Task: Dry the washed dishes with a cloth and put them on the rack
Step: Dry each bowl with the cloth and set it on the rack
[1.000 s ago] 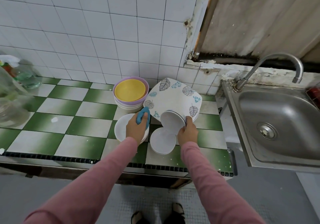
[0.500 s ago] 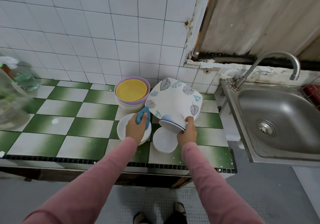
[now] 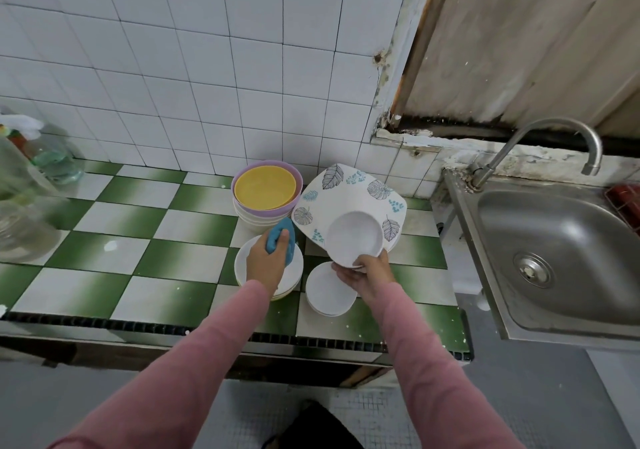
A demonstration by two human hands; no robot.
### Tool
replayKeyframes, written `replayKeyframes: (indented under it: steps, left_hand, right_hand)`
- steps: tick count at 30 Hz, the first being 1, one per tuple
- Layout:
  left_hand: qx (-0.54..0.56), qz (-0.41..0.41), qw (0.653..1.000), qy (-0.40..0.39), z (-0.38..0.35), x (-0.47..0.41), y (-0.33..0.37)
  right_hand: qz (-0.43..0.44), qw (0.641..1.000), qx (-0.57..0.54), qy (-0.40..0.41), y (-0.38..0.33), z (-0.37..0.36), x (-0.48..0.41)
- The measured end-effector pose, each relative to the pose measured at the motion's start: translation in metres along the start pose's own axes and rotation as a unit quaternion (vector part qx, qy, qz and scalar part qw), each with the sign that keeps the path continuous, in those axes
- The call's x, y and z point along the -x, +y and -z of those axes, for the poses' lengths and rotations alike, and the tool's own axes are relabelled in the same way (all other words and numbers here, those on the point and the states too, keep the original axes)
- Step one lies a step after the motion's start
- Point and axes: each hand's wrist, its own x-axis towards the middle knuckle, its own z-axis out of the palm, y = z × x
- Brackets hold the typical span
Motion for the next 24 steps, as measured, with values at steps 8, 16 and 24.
replayKeyframes:
  steps: [8,16,24]
  left_hand:
    - [0.064,0.01,0.998,0.021,-0.009,-0.008,0.02]
    - [0.133,-0.075,0.987,0.053,-0.029,-0.032,0.076]
    - [0.2,-0.187,0.956,0.107,-0.058,-0.044,0.154]
  right_hand:
    - [-0.093,0.976,-0.165,-0.107,-0.033,-0.014,-0.013]
    - [-0.037,0.952,-0.258,-0.159,-0.076,-0.043,-0.039]
    - [-0.026,0.947,-0.212,-0.239,-0.135,-0.076,-0.034]
